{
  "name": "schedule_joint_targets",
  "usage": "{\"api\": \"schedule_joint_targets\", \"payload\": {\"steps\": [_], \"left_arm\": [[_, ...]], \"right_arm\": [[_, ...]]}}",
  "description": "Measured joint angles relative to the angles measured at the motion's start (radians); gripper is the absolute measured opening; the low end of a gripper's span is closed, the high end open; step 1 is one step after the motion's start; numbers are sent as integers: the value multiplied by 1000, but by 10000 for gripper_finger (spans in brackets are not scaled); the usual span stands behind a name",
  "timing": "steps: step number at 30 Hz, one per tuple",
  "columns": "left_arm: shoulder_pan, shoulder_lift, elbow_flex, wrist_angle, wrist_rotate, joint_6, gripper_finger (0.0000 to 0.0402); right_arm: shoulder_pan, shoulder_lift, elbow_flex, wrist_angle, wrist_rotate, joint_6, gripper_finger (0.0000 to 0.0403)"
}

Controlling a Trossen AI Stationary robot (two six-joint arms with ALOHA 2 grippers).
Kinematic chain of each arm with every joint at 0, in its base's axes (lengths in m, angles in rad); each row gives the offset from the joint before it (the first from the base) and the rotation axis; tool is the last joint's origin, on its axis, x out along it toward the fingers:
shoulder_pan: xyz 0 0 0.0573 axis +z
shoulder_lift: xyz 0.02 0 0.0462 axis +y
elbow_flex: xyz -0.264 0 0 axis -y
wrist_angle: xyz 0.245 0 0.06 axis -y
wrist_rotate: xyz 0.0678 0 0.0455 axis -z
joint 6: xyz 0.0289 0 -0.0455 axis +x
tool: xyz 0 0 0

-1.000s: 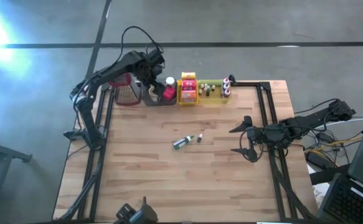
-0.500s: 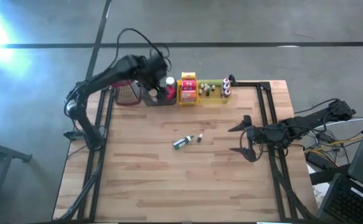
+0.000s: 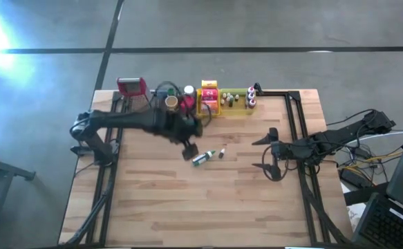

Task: Pick & Place Kitchen Items
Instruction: Put the large green food coloring bottle into the light yellow bin

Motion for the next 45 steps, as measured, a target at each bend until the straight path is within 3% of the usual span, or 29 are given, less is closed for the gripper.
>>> {"api": "schedule_joint_targets", "payload": {"steps": [6, 11, 17, 34, 39, 45], "left_arm": [[-99, 3, -144, 255, -17, -113, 355], [-84, 28, -236, 378, 34, -170, 353], [-45, 90, -247, 442, 35, -147, 353], [-26, 211, -229, 340, 60, -108, 353], [-27, 258, -230, 342, 125, -108, 353], [-28, 304, -230, 341, 132, -108, 353]], "right_arm": [[0, 0, 0, 2, 3, 1, 384], [0, 0, 0, 7, 4, 4, 384], [0, 0, 0, 11, 9, 5, 384], [0, 0, 0, 23, 11, 1, 384], [0, 0, 0, 24, 11, -1, 384], [0, 0, 0, 23, 11, -4, 384]]}}
